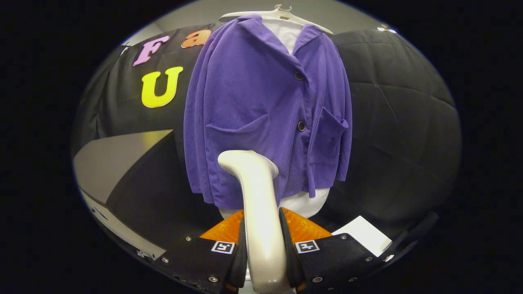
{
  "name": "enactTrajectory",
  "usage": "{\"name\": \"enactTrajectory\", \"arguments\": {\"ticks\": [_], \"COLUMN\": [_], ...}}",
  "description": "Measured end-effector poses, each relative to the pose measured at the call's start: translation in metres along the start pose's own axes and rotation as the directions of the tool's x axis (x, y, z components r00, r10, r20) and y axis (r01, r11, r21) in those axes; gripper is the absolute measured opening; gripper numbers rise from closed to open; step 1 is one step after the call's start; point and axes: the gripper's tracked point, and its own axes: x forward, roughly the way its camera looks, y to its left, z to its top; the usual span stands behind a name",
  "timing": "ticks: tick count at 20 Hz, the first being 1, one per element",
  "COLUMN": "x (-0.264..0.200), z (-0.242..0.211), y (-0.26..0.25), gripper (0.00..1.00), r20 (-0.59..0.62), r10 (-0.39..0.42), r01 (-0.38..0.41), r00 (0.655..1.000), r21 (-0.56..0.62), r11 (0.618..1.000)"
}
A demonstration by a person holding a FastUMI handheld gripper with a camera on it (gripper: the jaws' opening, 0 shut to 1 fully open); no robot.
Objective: Iron the clothes twice with a garment steamer, once on the left side and once on the right side.
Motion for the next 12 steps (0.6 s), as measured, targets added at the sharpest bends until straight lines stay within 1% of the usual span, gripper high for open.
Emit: {"name": "enactTrajectory", "arguments": {"ticks": [2, 5, 9, 12], "x": [0.001, 0.003, -0.007, -0.029], "z": [-0.017, -0.036, -0.042, -0.037], "y": [0.004, 0.02, 0.02, 0.004], "gripper": [0.39, 0.39, 0.39, 0.39], "r20": [-0.033, -0.069, -0.074, -0.05], "r10": [0.016, 0.052, 0.037, 0.006], "r01": [-0.016, -0.051, -0.034, -0.002], "r00": [0.999, 0.996, 0.997, 0.999], "r21": [-0.011, 0.01, 0.045, 0.085], "r11": [1.0, 0.999, 0.998, 0.996]}}
